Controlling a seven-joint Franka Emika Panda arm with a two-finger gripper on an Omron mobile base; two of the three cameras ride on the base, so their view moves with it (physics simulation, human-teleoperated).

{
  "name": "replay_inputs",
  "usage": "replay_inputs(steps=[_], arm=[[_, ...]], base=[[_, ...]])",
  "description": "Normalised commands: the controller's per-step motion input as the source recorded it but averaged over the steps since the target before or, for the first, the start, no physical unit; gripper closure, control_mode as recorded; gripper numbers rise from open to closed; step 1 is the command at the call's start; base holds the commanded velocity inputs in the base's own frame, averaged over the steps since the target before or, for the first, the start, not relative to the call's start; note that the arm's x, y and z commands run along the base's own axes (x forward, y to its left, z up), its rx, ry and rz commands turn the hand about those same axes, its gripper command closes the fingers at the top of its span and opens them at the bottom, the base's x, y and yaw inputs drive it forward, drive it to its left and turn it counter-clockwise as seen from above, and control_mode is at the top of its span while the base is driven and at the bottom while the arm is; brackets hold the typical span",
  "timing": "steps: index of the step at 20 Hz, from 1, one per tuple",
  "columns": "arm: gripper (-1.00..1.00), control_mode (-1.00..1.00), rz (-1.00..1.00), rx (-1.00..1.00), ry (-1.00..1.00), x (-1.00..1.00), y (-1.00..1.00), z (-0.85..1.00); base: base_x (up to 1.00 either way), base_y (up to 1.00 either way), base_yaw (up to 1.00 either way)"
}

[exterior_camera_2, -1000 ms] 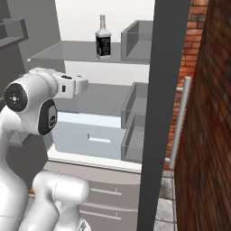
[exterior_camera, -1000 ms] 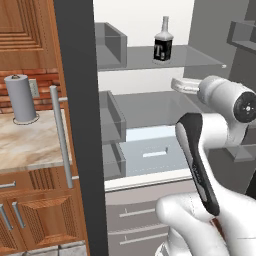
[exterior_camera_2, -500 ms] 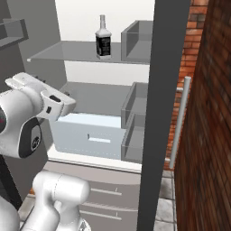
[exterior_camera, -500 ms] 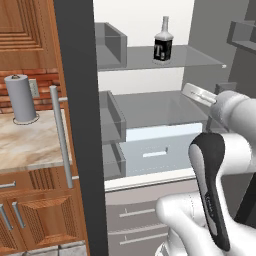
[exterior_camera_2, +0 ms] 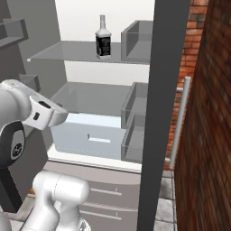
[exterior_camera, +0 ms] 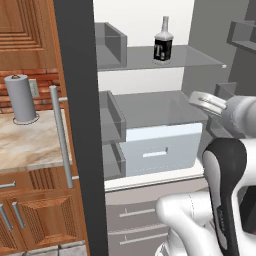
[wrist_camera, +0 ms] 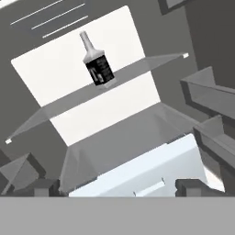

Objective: Place the beer and liquor on the top shelf of the fridge to keep them out of children's reach, and place the onion on lower shelves for easy access.

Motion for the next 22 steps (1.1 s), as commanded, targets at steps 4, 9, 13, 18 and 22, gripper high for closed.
replay_inputs(steps=[4, 9, 13, 18, 22], arm=[[-1.00, -1.00, 0.01, -0.10, 0.19, -0.35, 0.00, 0.00], [-1.00, -1.00, 0.02, -0.11, 0.16, -0.20, 0.00, 0.00], [-1.00, -1.00, 0.01, -0.06, 0.12, -0.01, 0.00, 0.00], [-1.00, -1.00, 0.00, 0.00, 0.02, -0.13, 0.00, 0.00], [-1.00, -1.00, 0.00, 0.00, 0.00, -0.14, 0.00, 0.00]], base=[[0.00, 0.00, 0.00], [0.00, 0.00, 0.00], [0.00, 0.00, 0.00], [0.00, 0.00, 0.00], [0.00, 0.00, 0.00]])
